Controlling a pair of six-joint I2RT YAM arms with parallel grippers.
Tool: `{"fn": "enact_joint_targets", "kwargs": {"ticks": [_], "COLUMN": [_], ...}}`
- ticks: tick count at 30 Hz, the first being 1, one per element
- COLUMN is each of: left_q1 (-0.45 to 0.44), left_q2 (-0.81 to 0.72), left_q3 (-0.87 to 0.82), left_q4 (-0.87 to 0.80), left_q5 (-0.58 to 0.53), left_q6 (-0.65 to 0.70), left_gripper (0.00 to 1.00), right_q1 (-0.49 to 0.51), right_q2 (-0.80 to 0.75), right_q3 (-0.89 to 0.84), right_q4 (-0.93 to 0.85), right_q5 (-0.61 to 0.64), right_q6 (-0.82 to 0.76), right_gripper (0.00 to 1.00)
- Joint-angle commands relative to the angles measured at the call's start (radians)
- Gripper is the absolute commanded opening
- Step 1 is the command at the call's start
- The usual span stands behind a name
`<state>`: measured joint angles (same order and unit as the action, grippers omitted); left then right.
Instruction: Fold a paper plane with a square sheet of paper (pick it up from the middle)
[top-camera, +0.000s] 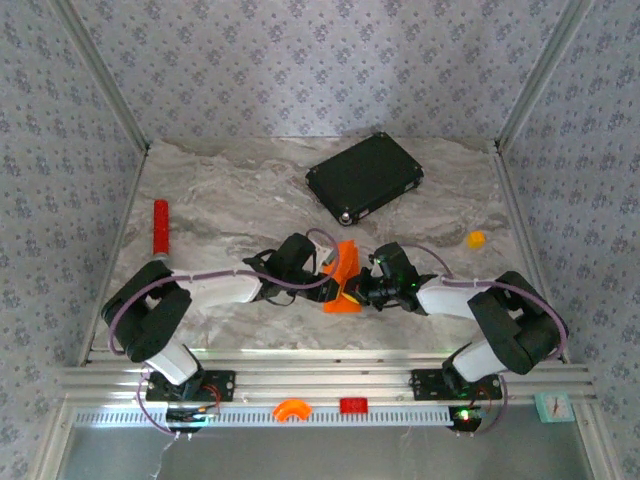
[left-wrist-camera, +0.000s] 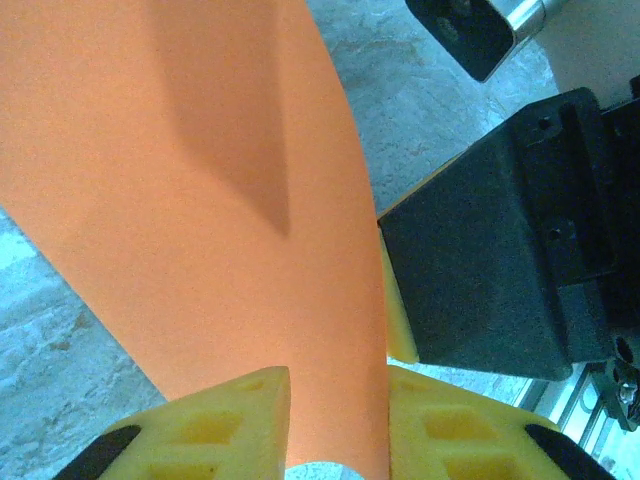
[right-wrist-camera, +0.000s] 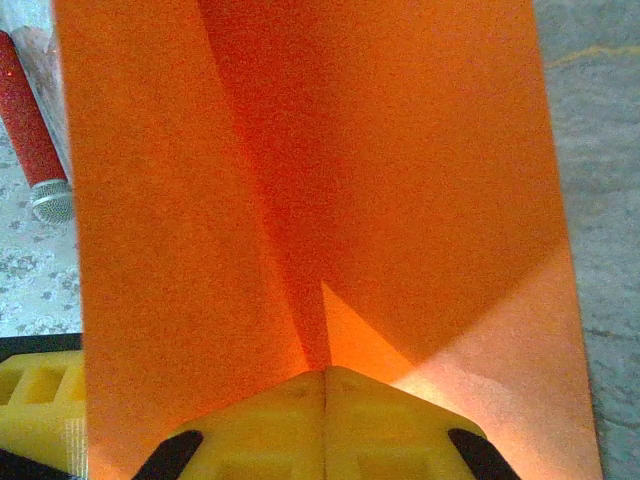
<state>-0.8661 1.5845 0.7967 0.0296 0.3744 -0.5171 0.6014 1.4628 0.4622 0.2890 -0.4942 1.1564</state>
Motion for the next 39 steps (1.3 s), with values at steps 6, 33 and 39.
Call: {"fn": "enact_joint_targets", "kwargs": {"ticks": [6, 33, 39], "left_q1": [-0.008, 0.002, 0.002], "left_q2": [-0.038, 0.043, 0.087], "left_q3": [0.002, 0.098, 0.144], "left_q4": [0.03, -0.019, -0.076], "left_q5": [-0.015, -0.019, 0.028], "left_q6": [0.017, 0.051, 0.089], "left_gripper": [0.13, 0.12, 0.04], "right_q1": [-0.006, 0.026, 0.01], "right_q2": [0.013, 0.015, 0.006], "right_q3": [-0.01, 0.046, 0.076], "right_q4": [-0.006, -0.332, -0.422], "right_q5": [-0.005, 0.086, 0.085], "right_q6": [0.008, -0.127, -0.194], "right_gripper": [0.07, 0.08, 0.08]}}
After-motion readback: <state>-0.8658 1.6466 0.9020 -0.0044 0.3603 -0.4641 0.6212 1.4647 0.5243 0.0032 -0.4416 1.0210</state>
